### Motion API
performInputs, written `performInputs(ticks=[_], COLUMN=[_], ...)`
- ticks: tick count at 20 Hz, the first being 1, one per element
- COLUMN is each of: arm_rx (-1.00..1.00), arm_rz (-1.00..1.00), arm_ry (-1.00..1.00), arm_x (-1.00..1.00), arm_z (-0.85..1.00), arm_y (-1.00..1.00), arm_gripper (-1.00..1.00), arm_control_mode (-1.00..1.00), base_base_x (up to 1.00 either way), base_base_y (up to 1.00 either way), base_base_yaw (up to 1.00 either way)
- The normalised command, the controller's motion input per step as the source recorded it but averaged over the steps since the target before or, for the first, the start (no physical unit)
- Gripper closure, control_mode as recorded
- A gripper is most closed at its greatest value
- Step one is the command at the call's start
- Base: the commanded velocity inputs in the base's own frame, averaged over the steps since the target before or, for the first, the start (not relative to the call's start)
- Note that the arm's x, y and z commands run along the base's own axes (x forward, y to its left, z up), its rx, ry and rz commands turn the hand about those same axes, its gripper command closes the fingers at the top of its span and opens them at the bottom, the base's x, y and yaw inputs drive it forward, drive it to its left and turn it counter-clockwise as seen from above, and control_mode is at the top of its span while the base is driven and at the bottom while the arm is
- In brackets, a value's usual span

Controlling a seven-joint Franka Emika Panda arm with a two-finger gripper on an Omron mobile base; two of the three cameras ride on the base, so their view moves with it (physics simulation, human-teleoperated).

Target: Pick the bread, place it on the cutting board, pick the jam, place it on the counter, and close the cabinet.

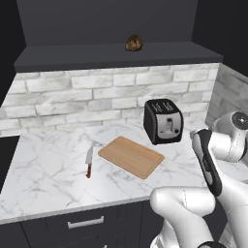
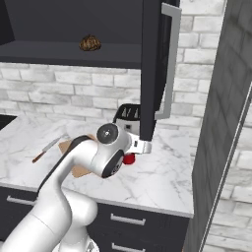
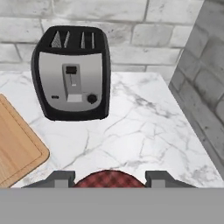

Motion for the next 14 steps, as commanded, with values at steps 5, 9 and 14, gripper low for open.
performInputs(ticks=[5,9,14], arm_rx=[0.0,-0.01,-0.01], arm_rz=[0.0,0.0,0.0], arm_ry=[0.0,0.0,0.02], arm_x=[0.2,0.24,0.2], arm_z=[-0.29,-0.28,-0.27], arm_y=[-0.15,-0.1,-0.06], arm_gripper=[1.0,1.0,1.0], arm_control_mode=[-1.0,-1.0,-1.0], base_base_x=[0.0,0.0,0.0], base_base_y=[0.0,0.0,0.0], base_base_yaw=[0.0,0.0,0.0])
